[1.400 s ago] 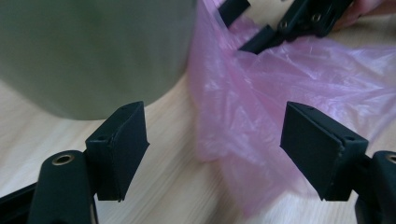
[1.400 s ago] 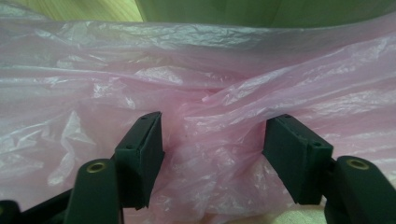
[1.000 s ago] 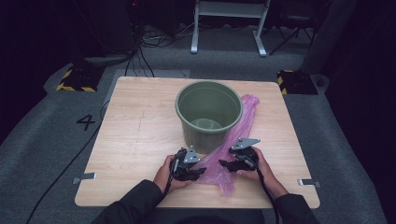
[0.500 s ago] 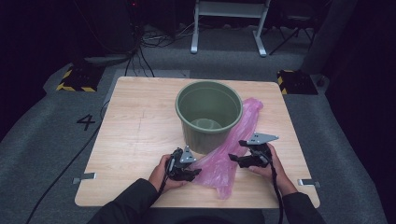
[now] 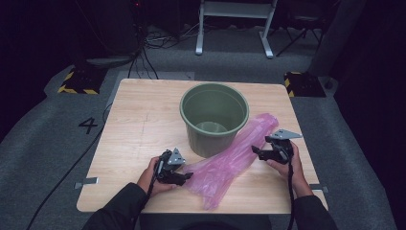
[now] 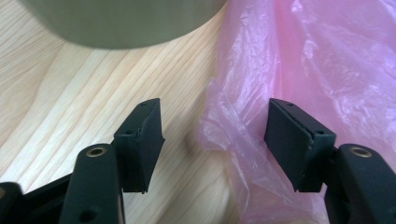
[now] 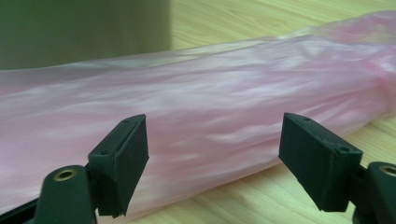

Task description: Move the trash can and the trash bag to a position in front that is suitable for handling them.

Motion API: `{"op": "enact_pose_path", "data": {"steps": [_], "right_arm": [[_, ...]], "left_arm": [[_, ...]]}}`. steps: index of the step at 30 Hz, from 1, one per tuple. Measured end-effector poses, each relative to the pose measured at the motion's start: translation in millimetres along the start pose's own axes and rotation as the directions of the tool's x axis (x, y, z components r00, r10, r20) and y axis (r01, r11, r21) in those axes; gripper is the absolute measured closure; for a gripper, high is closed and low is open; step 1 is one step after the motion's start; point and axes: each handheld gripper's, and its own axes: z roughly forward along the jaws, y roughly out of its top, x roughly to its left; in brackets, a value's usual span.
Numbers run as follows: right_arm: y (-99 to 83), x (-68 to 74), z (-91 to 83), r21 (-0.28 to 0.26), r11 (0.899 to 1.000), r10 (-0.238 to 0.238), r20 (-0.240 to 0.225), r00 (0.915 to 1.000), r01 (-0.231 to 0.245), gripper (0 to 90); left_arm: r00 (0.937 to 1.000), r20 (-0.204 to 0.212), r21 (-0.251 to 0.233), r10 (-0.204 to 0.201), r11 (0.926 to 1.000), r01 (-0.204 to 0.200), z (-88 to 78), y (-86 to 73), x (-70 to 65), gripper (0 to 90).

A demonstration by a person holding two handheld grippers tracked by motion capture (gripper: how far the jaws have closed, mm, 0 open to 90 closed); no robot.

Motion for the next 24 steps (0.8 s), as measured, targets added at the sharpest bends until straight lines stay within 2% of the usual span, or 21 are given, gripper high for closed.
{"op": "enact_pose_path", "data": {"steps": [2,5,9,11,15,18,21,23,24], "right_arm": [[-1.2,-3.1,3.2,0.013,1.000,0.011,0.009,0.9999,-0.011,23.1],[-3.5,-8.6,8.4,0.022,0.998,0.066,-0.001,0.9978,-0.066,22.2],[-2.6,-11.9,17.9,0.052,0.994,0.100,0.005,0.9950,-0.100,21.7],[-0.6,-10.6,22.8,0.064,0.993,0.095,-0.013,0.9954,-0.094,21.3],[5.6,-3.0,34.3,0.075,0.994,0.078,-0.023,0.9967,-0.076,23.5],[6.9,2.6,43.9,0.088,0.994,0.062,-0.015,0.9980,-0.060,27.4],[6.8,8.4,51.8,0.115,0.993,0.014,0.007,0.9999,-0.015,29.6],[7.7,9.3,51.7,0.117,0.993,-0.001,0.004,1.0000,0.000,36.2],[7.9,9.2,51.4,0.116,0.993,-0.006,-0.004,1.0000,0.006,39.0]], "left_arm": [[1.0000,-0.003,0.000,-0.002,1.0000,0.002,-4.5,-4.8,2.9,36.8],[0.9999,0.012,-0.020,0.008,0.9998,-0.007,-12.2,-15.4,8.1,36.8],[0.9999,0.009,-0.035,0.008,0.9994,-0.007,-21.7,-27.1,16.4,36.7],[0.9997,0.019,-0.053,0.015,0.9985,-0.014,-24.7,-32.8,22.0,36.3],[1.0000,0.007,-0.050,0.006,0.9988,-0.005,-26.5,-34.3,29.4,34.5],[1.0000,0.005,-0.048,0.001,0.9989,-0.001,-25.5,-33.5,31.4,32.7],[1.0000,-0.001,-0.047,-0.001,0.9989,0.001,-25.0,-32.8,34.3,32.1],[0.9999,-0.011,-0.043,-0.008,0.9991,0.008,-24.6,-32.2,36.2,31.5],[0.9993,-0.031,-0.039,-0.021,0.9990,0.020,-23.8,-31.7,37.4,29.0]]}}
